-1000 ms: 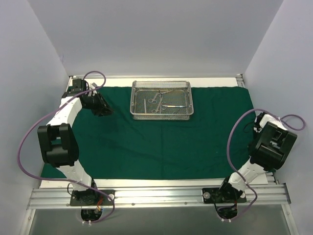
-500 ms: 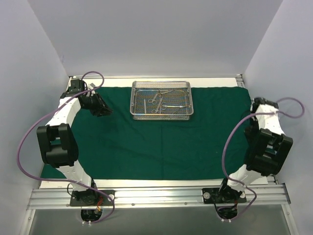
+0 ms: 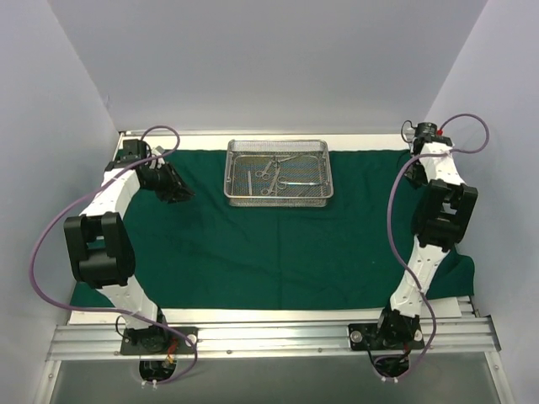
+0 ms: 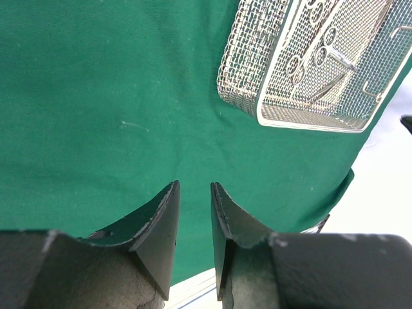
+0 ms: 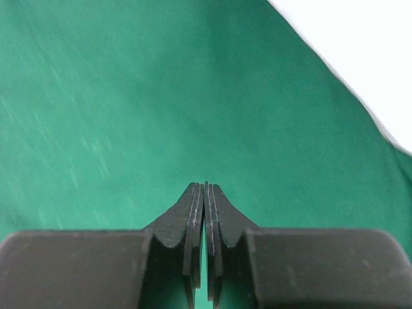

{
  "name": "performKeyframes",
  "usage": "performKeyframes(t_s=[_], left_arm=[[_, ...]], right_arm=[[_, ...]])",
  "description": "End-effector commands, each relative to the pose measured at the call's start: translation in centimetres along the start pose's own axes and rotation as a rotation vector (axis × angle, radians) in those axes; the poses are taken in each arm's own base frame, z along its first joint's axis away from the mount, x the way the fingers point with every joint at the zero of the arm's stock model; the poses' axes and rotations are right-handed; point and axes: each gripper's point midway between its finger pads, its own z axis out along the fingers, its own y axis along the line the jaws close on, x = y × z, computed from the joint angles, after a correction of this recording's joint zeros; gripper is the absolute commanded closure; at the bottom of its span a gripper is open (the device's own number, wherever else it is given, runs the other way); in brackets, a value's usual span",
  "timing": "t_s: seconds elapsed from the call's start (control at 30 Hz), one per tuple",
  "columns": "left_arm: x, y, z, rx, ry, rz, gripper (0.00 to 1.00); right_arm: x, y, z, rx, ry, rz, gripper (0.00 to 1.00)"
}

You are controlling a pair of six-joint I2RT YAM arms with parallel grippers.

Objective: Open and lay out the surgical kit
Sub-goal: Smooth out the surgical kit at the center of the board.

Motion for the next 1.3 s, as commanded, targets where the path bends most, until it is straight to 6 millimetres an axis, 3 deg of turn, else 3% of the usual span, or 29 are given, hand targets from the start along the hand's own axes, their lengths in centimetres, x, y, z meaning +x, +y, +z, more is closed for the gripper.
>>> performKeyframes(t_s=[0.0, 0.07, 0.1, 0.17, 0.23, 0.33, 0.43, 0.5, 0.57, 0.8, 1.03, 1.07, 1.23, 1.27], left_arm=[[-1.4, -0.2, 0.0, 0.013, -0.042, -0.002, 0.65], [-1.9, 0.2, 0.5, 0.003, -0.05, -0.012, 0.65], [-2.3, 0.1, 0.7, 0.006, -0.059, -0.013, 0.66], [-3.1, 0.6, 1.3, -0.016, -0.067, -0.019, 0.69], [-3.6, 1.4, 2.4, -0.039, -0.056, -0.031, 0.74], [-6.0, 1.1, 2.6, -0.045, -0.096, -0.018, 0.83], [-7.9, 1.4, 4.4, -0.053, -0.099, -0.038, 0.87], [-9.4, 0.8, 4.6, -0.041, -0.122, -0.05, 0.88], [-10.1, 1.4, 5.9, -0.057, -0.121, -0.069, 0.88], [-13.1, 2.4, 8.7, -0.057, -0.136, -0.142, 0.88], [-13.9, 5.8, 11.5, -0.106, -0.082, -0.257, 0.91], [-14.2, 6.6, 11.4, -0.114, -0.084, -0.278, 0.9], [-14.8, 9.6, 12.0, -0.143, -0.03, -0.36, 0.91], [-15.0, 10.0, 11.9, -0.149, -0.03, -0.365, 0.91]], right_arm=[[-3.2, 2.3, 0.8, -0.014, -0.08, -0.037, 1.0], [-3.3, 4.2, 2.5, -0.038, -0.064, -0.062, 1.0], [-5.1, 5.4, 2.0, -0.072, -0.105, -0.07, 1.0], [-5.1, 7.5, 2.8, -0.095, -0.109, -0.098, 1.0], [-6.7, 9.5, 1.8, -0.145, -0.157, -0.088, 1.0], [-6.8, 12.2, 1.7, -0.207, -0.179, -0.085, 1.0], [-6.2, 14.2, 2.1, -0.252, -0.174, -0.084, 1.0], [-4.9, 14.5, 3.6, -0.247, -0.136, -0.086, 1.0], [-3.5, 14.9, 4.9, -0.256, -0.096, -0.085, 1.0], [0.5, 17.2, 7.2, -0.318, 0.023, -0.09, 1.0], [5.7, 21.0, 7.8, -0.397, 0.168, -0.066, 1.0], [7.0, 21.3, 8.5, -0.393, 0.206, -0.069, 1.0], [9.5, 24.7, 7.6, -0.471, 0.278, -0.033, 1.0], [10.9, 25.1, 8.1, -0.47, 0.318, -0.027, 1.0]])
